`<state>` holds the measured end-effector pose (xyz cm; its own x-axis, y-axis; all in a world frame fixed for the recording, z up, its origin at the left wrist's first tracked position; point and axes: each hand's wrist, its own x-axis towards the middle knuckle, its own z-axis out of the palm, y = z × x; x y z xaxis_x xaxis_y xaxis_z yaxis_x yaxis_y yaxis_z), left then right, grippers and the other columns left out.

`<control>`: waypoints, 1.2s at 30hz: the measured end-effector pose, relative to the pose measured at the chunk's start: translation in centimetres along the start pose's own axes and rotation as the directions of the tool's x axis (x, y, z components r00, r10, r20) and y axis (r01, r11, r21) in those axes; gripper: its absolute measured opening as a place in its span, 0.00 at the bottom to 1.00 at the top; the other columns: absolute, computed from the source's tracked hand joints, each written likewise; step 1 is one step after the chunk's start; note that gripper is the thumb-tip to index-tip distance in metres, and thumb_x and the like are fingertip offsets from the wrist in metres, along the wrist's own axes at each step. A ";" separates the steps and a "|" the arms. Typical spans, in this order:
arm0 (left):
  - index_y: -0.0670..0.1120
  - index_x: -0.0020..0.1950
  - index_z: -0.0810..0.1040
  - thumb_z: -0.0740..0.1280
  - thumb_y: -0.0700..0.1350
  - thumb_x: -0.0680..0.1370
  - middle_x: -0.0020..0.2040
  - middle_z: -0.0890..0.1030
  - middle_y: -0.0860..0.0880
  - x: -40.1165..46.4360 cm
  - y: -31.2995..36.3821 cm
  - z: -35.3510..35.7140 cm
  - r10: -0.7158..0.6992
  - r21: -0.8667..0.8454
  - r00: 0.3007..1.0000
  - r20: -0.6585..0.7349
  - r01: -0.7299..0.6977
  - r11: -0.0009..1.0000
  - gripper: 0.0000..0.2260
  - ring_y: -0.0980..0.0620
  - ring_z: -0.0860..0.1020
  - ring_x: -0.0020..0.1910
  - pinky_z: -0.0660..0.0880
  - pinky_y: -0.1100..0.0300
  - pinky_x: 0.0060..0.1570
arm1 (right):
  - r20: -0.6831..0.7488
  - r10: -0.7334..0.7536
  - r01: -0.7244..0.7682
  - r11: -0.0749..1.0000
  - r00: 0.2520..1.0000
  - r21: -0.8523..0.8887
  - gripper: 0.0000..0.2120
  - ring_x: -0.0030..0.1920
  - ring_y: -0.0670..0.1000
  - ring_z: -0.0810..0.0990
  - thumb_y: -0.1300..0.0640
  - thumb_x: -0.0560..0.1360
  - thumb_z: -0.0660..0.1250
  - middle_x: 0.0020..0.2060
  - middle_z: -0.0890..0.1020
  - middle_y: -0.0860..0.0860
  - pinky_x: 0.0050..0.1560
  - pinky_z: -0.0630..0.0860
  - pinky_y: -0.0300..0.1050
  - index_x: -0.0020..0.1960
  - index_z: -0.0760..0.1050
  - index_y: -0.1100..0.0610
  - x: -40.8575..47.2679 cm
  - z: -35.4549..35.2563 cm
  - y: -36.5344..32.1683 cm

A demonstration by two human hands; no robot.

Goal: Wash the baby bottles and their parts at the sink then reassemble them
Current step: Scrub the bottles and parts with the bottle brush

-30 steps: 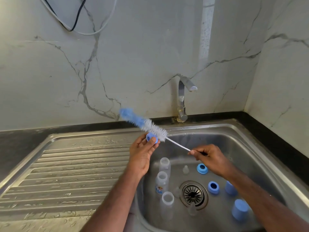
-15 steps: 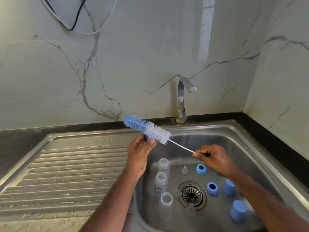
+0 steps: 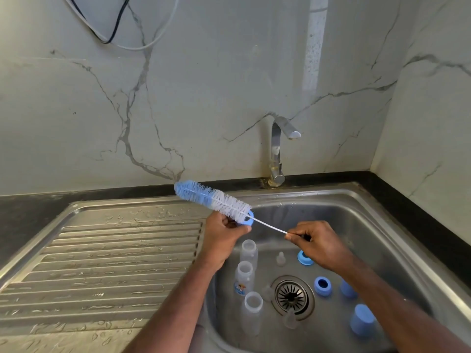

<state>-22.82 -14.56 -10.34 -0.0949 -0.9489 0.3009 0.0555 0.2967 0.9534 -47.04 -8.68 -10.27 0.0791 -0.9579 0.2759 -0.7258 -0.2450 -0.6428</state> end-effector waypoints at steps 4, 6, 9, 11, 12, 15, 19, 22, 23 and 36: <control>0.37 0.64 0.73 0.75 0.24 0.66 0.52 0.84 0.38 0.3 0.7 0.3 -0.004 -0.178 0.995 -0.105 -0.015 0.984 0.29 0.42 0.84 0.53 0.82 0.48 0.54 | -0.014 0.006 -0.006 1.000 1.000 -0.023 0.06 0.34 0.43 0.78 0.56 0.76 0.74 0.32 0.80 0.38 0.37 0.73 0.38 0.41 0.86 0.48 0.0 -1.0 0.7; 0.40 0.68 0.69 0.74 0.22 0.66 0.53 0.83 0.37 0.6 0.8 -0.7 -0.031 -0.236 0.984 -0.178 -0.012 0.972 0.34 0.44 0.83 0.51 0.82 0.52 0.52 | -0.038 0.022 -0.024 0.998 0.999 -0.061 0.07 0.34 0.43 0.79 0.56 0.75 0.75 0.33 0.80 0.37 0.38 0.72 0.38 0.40 0.85 0.46 -0.2 -2.2 2.1; 0.40 0.68 0.67 0.74 0.22 0.66 0.52 0.84 0.38 0.5 0.7 -1.3 -0.020 -0.207 0.983 -0.184 -0.019 0.978 0.35 0.43 0.83 0.50 0.82 0.53 0.51 | -0.046 0.043 -0.047 0.995 0.998 -0.083 0.05 0.35 0.43 0.79 0.56 0.75 0.75 0.33 0.80 0.38 0.38 0.72 0.40 0.41 0.86 0.49 -0.4 -2.6 2.7; 0.42 0.70 0.66 0.75 0.23 0.66 0.52 0.85 0.40 0.2 0.7 -0.7 -0.030 -0.177 0.990 -0.140 0.005 0.984 0.37 0.43 0.84 0.52 0.82 0.49 0.53 | -0.039 0.012 -0.016 0.995 0.999 -0.102 0.05 0.35 0.44 0.79 0.55 0.76 0.74 0.32 0.80 0.43 0.37 0.73 0.39 0.41 0.86 0.50 -0.2 -1.6 1.7; 0.43 0.70 0.66 0.75 0.23 0.66 0.52 0.85 0.40 0.1 0.5 -0.4 -0.037 -0.169 0.991 -0.129 0.015 0.986 0.38 0.43 0.84 0.53 0.81 0.47 0.55 | -0.035 -0.009 0.005 0.993 0.999 -0.117 0.06 0.35 0.44 0.78 0.55 0.77 0.73 0.31 0.79 0.45 0.37 0.71 0.35 0.41 0.86 0.51 -0.1 -1.1 1.0; 0.44 0.71 0.65 0.76 0.24 0.65 0.53 0.85 0.40 0.4 0.4 -0.2 -0.043 -0.183 0.988 -0.148 0.016 0.983 0.39 0.43 0.84 0.53 0.81 0.45 0.56 | -0.054 -0.045 0.036 0.986 0.998 -0.160 0.06 0.36 0.44 0.77 0.55 0.78 0.72 0.31 0.77 0.45 0.36 0.69 0.30 0.43 0.86 0.53 0.1 -0.8 0.4; 0.41 0.70 0.65 0.76 0.22 0.64 0.50 0.84 0.42 1.0 0.4 -1.6 -0.021 -0.199 0.967 -0.253 -0.030 0.980 0.39 0.47 0.83 0.49 0.81 0.54 0.51 | -0.050 0.050 -0.056 0.991 0.997 -0.125 0.04 0.34 0.45 0.78 0.55 0.76 0.74 0.31 0.79 0.45 0.37 0.74 0.40 0.43 0.86 0.49 -0.1 -2.8 2.5; 0.41 0.71 0.64 0.75 0.23 0.65 0.52 0.84 0.40 0.8 0.1 -1.6 -0.042 -0.212 0.978 -0.206 -0.003 0.977 0.39 0.44 0.84 0.52 0.82 0.53 0.52 | -0.033 0.047 -0.050 0.994 0.998 -0.101 0.04 0.33 0.45 0.77 0.54 0.76 0.74 0.31 0.79 0.44 0.37 0.73 0.39 0.42 0.86 0.49 -0.2 -2.7 2.6; 0.42 0.71 0.65 0.75 0.23 0.66 0.54 0.84 0.38 0.6 -0.1 -1.2 -0.051 -0.206 0.985 -0.166 0.016 0.978 0.38 0.43 0.84 0.53 0.82 0.50 0.53 | -0.023 0.024 -0.026 0.995 0.999 -0.092 0.05 0.33 0.45 0.77 0.54 0.76 0.74 0.31 0.79 0.44 0.36 0.72 0.37 0.41 0.86 0.49 -0.2 -2.3 2.1; 0.45 0.57 0.81 0.80 0.34 0.67 0.49 0.86 0.47 -0.9 -1.1 1.9 -0.106 0.170 0.988 0.113 0.086 0.982 0.21 0.50 0.85 0.46 0.80 0.58 0.47 | -0.154 0.230 -0.237 0.971 0.961 -0.026 0.04 0.41 0.49 0.83 0.55 0.77 0.73 0.39 0.86 0.50 0.48 0.78 0.47 0.48 0.87 0.54 -0.1 -4.9 4.0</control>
<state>-24.68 -13.83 -11.66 -0.2122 -0.9567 0.1991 -0.1225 0.2282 0.9659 -53.31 -8.84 -9.41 -0.1966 -0.9537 0.2275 -0.7415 -0.0072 -0.6709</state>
